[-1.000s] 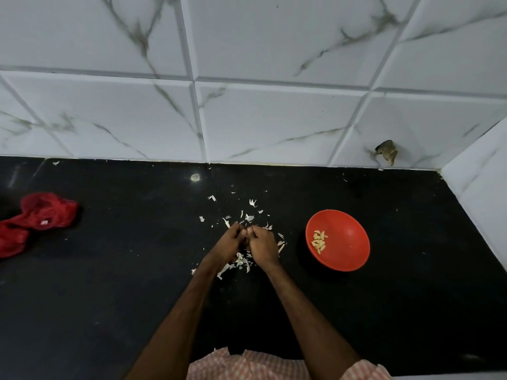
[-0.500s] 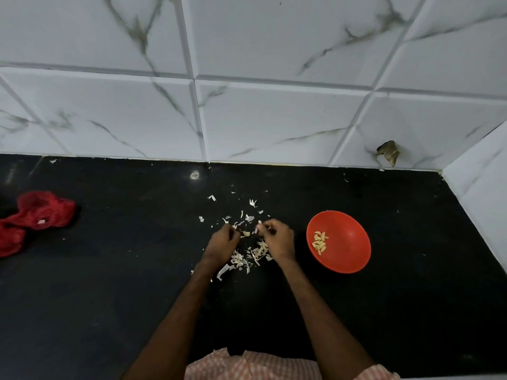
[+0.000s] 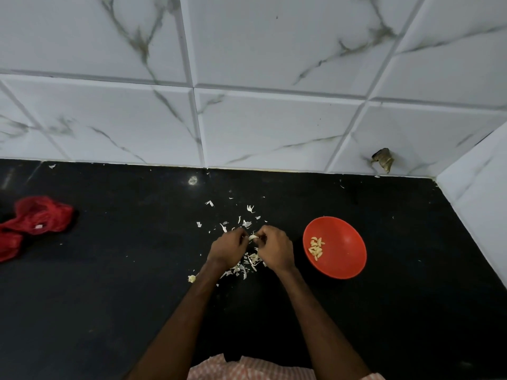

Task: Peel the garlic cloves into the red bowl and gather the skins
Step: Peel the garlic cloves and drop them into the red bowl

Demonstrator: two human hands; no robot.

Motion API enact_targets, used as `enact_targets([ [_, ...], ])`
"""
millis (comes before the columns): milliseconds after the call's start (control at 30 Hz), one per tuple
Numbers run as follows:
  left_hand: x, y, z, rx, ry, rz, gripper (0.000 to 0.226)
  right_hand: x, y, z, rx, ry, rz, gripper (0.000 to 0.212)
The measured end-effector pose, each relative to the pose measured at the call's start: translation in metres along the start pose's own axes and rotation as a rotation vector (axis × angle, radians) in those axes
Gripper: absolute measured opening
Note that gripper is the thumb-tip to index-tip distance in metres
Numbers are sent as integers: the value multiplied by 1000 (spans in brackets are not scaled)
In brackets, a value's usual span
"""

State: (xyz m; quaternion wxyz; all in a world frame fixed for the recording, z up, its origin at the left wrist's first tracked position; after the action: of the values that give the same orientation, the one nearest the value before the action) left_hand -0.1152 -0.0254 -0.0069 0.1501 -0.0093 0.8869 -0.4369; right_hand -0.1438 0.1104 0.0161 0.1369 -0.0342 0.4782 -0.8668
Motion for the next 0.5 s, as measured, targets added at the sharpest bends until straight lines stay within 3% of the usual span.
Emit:
enact_targets([
  [267, -4, 5, -1, -11, -9, 62, 29, -1, 0, 12, 35, -91, -27, 5],
  [500, -6, -8, -6, 64, 4, 22, 30, 3, 5, 16, 149, -60, 106, 10],
])
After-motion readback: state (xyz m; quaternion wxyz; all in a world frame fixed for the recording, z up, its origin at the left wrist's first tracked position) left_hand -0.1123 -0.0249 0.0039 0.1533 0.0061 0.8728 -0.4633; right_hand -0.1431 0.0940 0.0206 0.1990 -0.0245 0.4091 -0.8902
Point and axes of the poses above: each hand's wrist, its own x-axis towards the middle knuckle, its own y-axis out of the palm, z = x × y, the point moved 9 cm from there along x, towards the middle knuckle, and after that the axes turned 2 degrees about -y, right-handed, at the moved point
